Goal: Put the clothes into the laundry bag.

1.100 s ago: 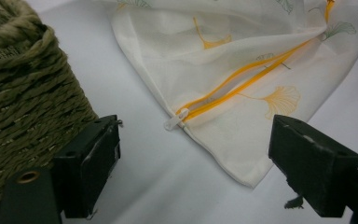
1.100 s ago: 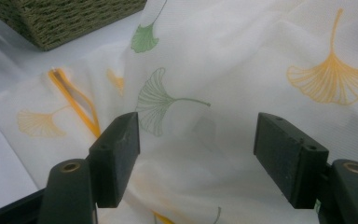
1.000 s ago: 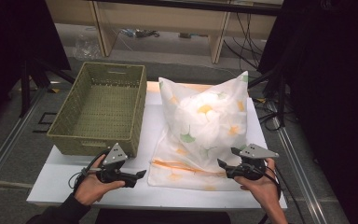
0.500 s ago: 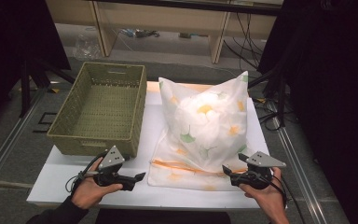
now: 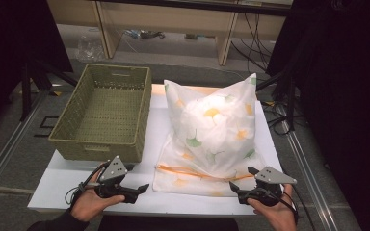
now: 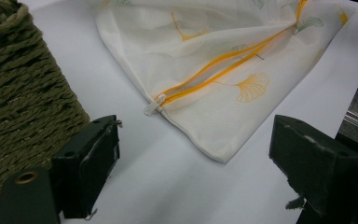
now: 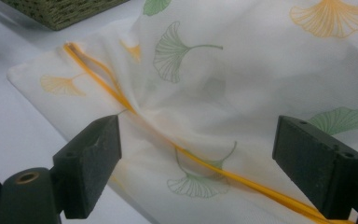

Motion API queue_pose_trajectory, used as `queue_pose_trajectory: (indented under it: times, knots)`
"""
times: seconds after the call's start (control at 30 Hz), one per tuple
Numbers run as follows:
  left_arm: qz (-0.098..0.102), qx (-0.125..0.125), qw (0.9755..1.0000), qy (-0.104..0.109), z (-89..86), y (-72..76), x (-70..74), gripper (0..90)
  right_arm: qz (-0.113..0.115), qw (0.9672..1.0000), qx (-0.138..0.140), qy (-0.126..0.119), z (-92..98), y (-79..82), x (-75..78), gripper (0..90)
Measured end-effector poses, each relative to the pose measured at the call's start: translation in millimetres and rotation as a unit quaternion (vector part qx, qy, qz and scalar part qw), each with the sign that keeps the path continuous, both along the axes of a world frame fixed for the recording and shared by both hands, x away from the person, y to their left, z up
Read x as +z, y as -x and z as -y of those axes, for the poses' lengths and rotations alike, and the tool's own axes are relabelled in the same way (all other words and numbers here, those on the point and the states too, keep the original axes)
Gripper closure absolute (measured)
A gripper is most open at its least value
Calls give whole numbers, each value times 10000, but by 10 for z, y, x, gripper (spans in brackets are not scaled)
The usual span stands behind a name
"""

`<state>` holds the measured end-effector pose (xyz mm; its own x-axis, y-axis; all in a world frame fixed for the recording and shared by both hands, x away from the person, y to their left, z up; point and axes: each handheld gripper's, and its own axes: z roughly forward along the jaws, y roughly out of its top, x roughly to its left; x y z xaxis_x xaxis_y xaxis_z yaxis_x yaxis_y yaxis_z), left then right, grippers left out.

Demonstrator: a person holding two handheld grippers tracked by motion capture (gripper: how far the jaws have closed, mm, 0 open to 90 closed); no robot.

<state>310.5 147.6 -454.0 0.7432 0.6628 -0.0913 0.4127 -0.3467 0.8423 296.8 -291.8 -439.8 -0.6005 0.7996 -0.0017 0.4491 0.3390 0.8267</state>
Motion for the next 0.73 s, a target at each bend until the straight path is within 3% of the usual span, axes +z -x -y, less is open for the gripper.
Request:
queue_pose_trajectory:
  times: [0.17,0.2,0.23,0.3,0.33,0.53,0.6,0.63,0.73]
  knots:
    - [53,59,10000,-31,-28,23,8,156,165,9998,-42,100,46,88,-22,162]
    - [59,60,10000,-25,-31,24,10,156,38,10000,-83,4,49,117,-31,161]
    - [78,62,9999,-43,-37,28,13,156,107,9998,-134,69,63,130,-36,161]
    - [103,25,9999,-68,-41,27,11,156,-9,9998,-163,65,76,175,-49,162]
    - [111,53,9999,-105,-37,34,10,156,-13,10000,-62,45,82,168,-61,162]
    - [74,50,9999,-59,-32,20,-6,157,159,9997,-105,183,98,158,-50,162]
    - [99,53,9999,-79,-36,16,-6,157,37,9999,-97,46,85,158,-63,162]
    - [107,79,9999,-109,-35,18,-6,157,142,9997,-119,129,100,151,-58,162]
    - [93,53,9998,-153,-38,3,-13,158,52,9998,-181,91,91,154,-65,162]
